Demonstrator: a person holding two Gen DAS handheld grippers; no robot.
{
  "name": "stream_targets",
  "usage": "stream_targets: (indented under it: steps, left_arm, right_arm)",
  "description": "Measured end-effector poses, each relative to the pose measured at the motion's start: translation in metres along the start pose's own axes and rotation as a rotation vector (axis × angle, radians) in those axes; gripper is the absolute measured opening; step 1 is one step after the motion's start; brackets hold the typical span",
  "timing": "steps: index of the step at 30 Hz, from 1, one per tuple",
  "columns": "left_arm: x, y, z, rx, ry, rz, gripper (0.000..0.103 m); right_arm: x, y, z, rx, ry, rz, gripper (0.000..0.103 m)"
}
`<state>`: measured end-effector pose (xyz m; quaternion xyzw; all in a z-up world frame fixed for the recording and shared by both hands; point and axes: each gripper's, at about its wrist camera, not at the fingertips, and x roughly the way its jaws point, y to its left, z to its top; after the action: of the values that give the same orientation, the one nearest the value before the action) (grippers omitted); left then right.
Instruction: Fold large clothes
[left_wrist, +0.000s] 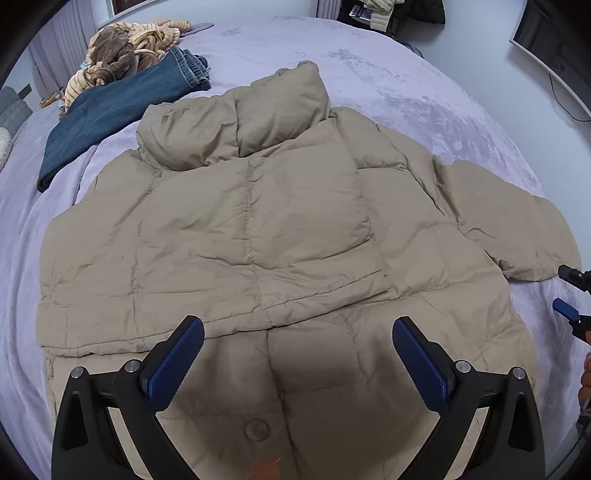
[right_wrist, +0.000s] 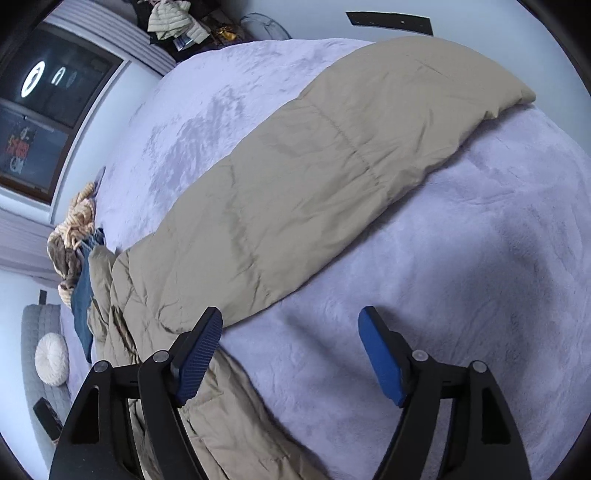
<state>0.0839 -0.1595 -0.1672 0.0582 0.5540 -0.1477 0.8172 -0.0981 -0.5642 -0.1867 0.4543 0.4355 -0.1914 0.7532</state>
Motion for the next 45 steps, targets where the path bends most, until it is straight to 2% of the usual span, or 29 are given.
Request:
stream_targets:
  steps: [2, 4, 9, 15, 18, 24, 26, 27, 28, 29, 30, 33, 36, 39, 43, 45]
  left_arm:
    - [0.003, -0.007, 0.001, 0.006, 0.013, -0.002, 0.102]
    - [0.006, -0.014, 0.002, 0.012, 0.018, 0.001, 0.102]
    - [0.010, -0.025, 0.005, 0.017, 0.030, 0.011, 0.102]
    - [0.019, -0.022, 0.007, -0.058, 0.066, -0.030, 0.102]
    - [0.021, -0.019, 0.007, -0.089, 0.093, -0.087, 0.102]
    - [0.006, -0.014, 0.007, -0.089, 0.043, -0.063, 0.102]
    - [0.000, -0.009, 0.007, -0.091, 0.026, -0.045, 0.102]
    - [-0.003, -0.004, 0.008, -0.094, 0.016, -0.037, 0.102]
    - [-0.007, 0.000, 0.008, -0.101, 0.005, -0.030, 0.102]
    - [-0.009, 0.005, 0.009, -0.108, -0.003, -0.027, 0.102]
    - [-0.013, 0.012, 0.009, -0.118, -0.016, -0.024, 0.102]
    - [-0.020, 0.028, 0.011, -0.129, -0.053, -0.007, 0.102]
    - [-0.024, 0.046, 0.013, -0.127, -0.086, 0.026, 0.102]
    - [-0.026, 0.071, 0.014, -0.145, -0.104, 0.039, 0.102]
    - [-0.027, 0.106, 0.012, -0.178, -0.107, 0.036, 0.102]
    - [-0.027, 0.121, 0.010, -0.184, -0.107, 0.049, 0.102]
  right_arm:
    - [0.001, -0.015, 0.010, 0.059, -0.011, 0.031, 0.081]
    - [0.003, -0.028, 0.019, 0.109, -0.021, 0.080, 0.089]
    - [0.015, -0.048, 0.045, 0.192, -0.048, 0.172, 0.090]
    - [0.029, -0.059, 0.075, 0.315, -0.087, 0.271, 0.091]
    - [0.035, -0.060, 0.088, 0.368, -0.087, 0.328, 0.091]
    - [0.041, -0.052, 0.106, 0.413, -0.069, 0.373, 0.091]
    - [0.042, -0.046, 0.108, 0.410, -0.058, 0.378, 0.075]
    - [0.044, -0.041, 0.110, 0.402, -0.046, 0.377, 0.054]
    - [0.045, -0.038, 0.111, 0.392, -0.037, 0.373, 0.026]
    - [0.044, -0.035, 0.111, 0.382, -0.032, 0.372, 0.015]
    - [0.043, -0.030, 0.111, 0.368, -0.036, 0.370, 0.009]
    - [0.030, 0.001, 0.112, 0.262, -0.070, 0.347, 0.007]
    - [0.014, 0.057, 0.105, 0.062, -0.093, 0.311, 0.007]
    - [0.001, 0.131, 0.086, -0.179, -0.110, 0.294, 0.007]
    - [0.005, 0.234, 0.030, -0.484, -0.113, 0.287, 0.007]
    - [0.012, 0.269, -0.006, -0.606, -0.108, 0.280, 0.007]
